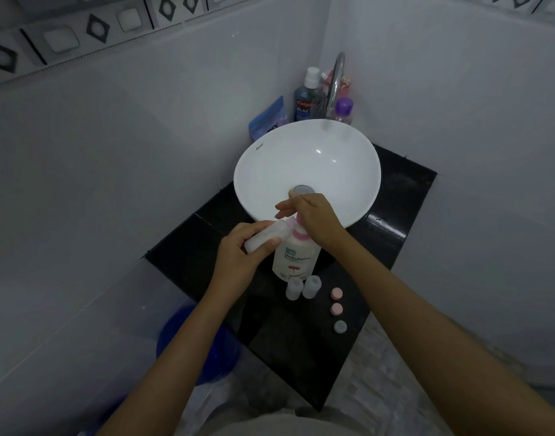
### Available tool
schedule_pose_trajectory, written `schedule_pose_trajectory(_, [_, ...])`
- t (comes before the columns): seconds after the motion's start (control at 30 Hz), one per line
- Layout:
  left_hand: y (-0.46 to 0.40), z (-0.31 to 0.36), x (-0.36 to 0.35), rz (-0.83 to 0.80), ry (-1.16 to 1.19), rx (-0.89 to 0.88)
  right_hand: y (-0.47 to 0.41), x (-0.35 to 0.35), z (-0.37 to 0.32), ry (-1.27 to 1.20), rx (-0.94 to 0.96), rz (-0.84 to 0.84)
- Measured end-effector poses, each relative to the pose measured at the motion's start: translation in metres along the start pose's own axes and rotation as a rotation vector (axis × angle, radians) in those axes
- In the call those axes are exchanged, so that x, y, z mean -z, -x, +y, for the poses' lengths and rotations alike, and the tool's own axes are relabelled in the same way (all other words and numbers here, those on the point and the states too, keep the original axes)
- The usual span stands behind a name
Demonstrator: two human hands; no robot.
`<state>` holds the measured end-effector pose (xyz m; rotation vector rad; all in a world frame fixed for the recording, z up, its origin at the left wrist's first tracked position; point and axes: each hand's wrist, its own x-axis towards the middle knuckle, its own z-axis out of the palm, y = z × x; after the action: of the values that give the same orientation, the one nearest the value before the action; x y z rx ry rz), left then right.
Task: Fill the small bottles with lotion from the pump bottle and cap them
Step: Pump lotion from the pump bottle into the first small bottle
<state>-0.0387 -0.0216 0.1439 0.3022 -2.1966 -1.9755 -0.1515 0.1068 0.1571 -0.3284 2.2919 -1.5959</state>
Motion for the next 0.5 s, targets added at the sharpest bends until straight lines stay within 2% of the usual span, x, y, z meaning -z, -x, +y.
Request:
schedule_pose_trajectory(0.23, [0.000,-0.005,-0.001,-0.010,-0.027,0.020,0.004,-0.006,0.008,0.020,-0.031,-0.017])
schedule_pose_trajectory(0.5, [-0.004,0.004,0.002,-0.006,-0.026,-0.042,0.002,0.000,-0.001,-0.027,0.025,0.012])
